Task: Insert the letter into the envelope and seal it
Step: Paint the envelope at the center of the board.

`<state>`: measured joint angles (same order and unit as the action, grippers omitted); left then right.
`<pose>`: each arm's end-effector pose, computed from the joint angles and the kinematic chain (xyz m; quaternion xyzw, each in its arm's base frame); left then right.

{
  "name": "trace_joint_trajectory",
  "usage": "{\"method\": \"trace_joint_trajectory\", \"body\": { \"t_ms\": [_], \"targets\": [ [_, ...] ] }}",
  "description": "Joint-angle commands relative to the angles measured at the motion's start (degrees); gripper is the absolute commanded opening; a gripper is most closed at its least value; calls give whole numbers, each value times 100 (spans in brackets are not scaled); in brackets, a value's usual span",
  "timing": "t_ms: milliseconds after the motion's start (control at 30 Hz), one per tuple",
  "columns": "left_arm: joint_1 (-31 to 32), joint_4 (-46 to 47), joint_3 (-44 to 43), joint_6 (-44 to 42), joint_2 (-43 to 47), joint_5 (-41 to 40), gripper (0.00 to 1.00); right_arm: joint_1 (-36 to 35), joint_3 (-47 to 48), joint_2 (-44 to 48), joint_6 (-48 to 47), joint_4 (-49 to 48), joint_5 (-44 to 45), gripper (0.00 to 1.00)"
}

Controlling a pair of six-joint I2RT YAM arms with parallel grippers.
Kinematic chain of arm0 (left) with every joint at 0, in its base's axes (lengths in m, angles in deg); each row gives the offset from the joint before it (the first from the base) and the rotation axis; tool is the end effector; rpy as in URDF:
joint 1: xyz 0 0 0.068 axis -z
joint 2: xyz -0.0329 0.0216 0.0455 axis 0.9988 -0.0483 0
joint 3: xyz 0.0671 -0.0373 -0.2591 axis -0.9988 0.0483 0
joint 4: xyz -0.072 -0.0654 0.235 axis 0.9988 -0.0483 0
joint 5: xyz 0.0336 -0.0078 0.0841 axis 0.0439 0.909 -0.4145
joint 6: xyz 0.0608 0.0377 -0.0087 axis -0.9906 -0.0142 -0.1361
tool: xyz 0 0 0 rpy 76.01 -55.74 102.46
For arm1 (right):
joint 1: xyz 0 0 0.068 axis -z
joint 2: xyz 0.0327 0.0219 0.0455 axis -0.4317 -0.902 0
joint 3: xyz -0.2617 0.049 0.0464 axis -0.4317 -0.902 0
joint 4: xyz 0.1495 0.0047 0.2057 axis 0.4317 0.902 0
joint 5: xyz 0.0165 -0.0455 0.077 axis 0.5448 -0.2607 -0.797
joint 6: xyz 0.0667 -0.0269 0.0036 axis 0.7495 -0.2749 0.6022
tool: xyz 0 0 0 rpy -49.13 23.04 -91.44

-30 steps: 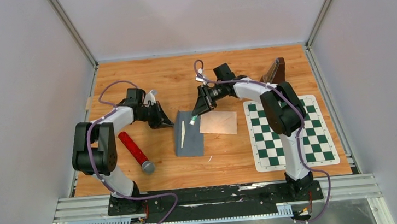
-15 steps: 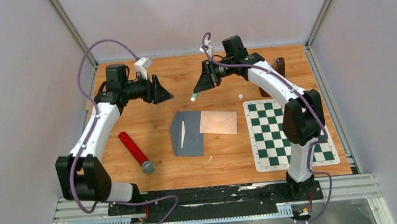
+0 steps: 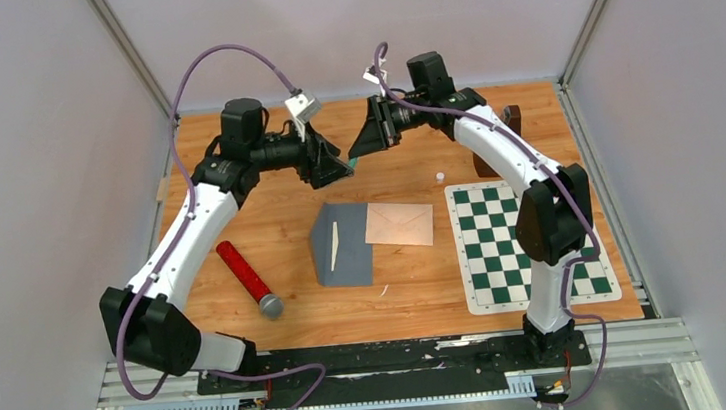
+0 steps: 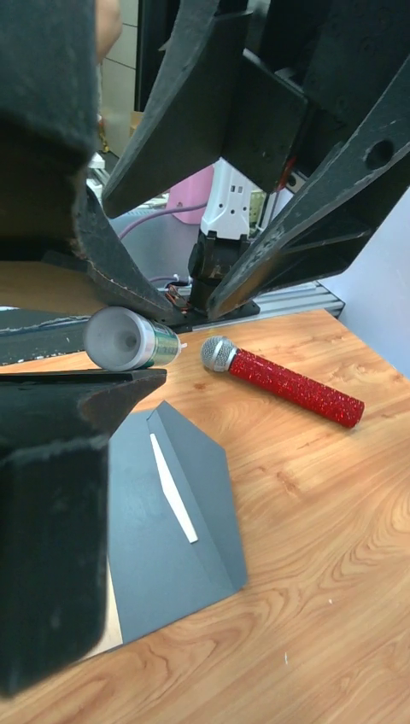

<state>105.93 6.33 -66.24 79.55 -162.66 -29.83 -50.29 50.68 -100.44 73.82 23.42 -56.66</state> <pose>0.2856 -0.1460 0.3668 0.3657 0.7040 -0.4338 0.4272 0.3764 0.2305 0.3291 -0.2851 0.7492 0.5608 0.2070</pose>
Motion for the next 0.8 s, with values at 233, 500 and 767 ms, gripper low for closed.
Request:
{"method": "trace_joint_trajectory", "body": {
  "t_ms": [233, 500, 767],
  "targets": [
    [234, -157, -571, -69, -407, -401, 71, -220, -259, 425, 16, -333, -378, 1],
    [266, -760, -699, -555, -511, -232, 73, -206, -392, 628, 25, -375, -283, 1],
    [266, -1306, -807, -840, -687, 360, 68, -149, -365, 628, 224, -524, -443, 1]
  ]
}}
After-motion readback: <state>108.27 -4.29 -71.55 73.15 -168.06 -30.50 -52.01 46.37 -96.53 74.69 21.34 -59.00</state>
